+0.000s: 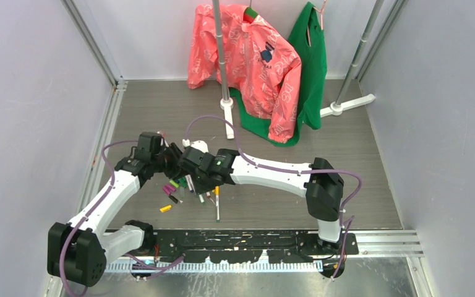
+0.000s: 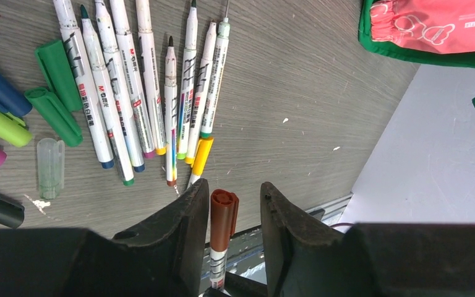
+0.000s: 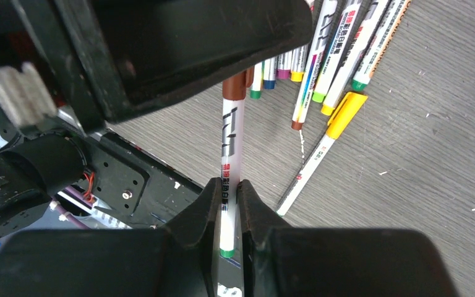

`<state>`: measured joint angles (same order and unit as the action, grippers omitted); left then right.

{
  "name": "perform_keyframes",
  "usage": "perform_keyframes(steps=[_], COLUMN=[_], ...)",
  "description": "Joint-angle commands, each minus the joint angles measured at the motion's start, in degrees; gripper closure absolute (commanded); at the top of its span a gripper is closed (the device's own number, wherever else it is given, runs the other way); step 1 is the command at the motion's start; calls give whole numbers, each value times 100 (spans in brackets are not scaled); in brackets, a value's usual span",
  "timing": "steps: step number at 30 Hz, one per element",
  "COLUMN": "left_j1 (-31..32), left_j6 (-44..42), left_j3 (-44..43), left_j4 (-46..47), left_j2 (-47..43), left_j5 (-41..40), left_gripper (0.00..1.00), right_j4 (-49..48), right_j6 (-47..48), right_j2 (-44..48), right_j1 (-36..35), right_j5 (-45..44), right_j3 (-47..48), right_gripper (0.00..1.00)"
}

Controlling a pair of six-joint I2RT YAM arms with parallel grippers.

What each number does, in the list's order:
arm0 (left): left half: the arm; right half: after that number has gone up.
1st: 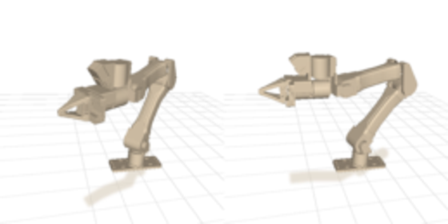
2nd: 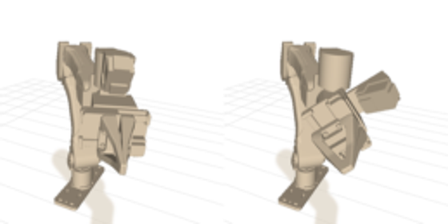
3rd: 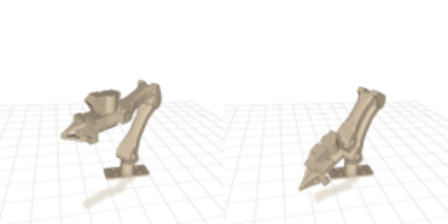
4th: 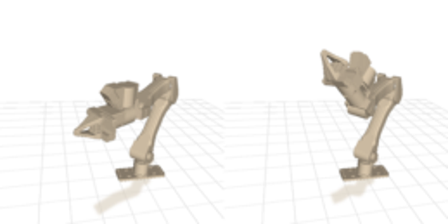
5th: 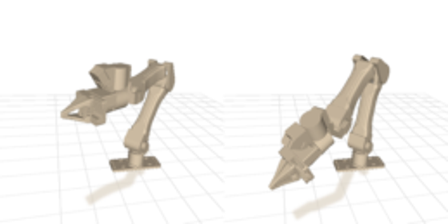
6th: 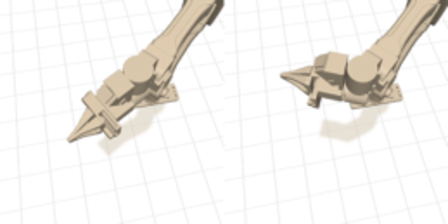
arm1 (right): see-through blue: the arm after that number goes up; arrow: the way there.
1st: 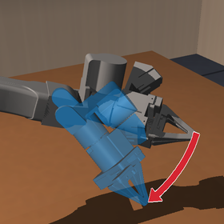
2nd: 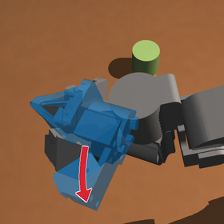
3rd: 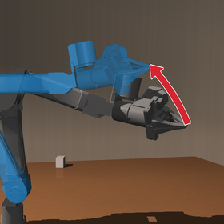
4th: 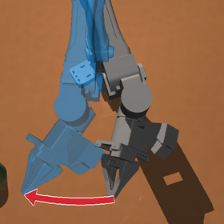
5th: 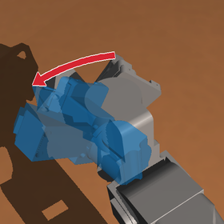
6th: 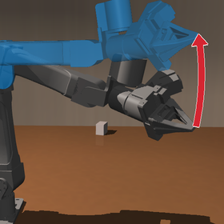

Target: Open the pen caps

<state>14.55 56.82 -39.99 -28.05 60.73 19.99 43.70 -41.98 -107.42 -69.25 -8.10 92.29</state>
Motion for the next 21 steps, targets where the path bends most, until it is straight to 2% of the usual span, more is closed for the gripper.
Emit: perform_keyframes(steps=[1,7,17,19,21], left_j1=[11,5,4,4,4], left_j6=[53,88,106,128,166], left_j3=[79,123,109,137,170], left_j4=[330,343,354,392,450], left_j2=[-114,-184,-259,-261,-263], left_j5=[189,220,208,247,305], left_gripper=[65,70,100,100,100], right_j4=[-265,-301,-458,-476,-469], right_j6=[-12,-21,-83,-47,5], right_j2=[93,50,115,88,30], right_j1=[93,145,148,143,148], right_j5=[131,222,410,448,476], right_j3=[330,505,337,340,394], right_gripper=[99,99,99,95,85])
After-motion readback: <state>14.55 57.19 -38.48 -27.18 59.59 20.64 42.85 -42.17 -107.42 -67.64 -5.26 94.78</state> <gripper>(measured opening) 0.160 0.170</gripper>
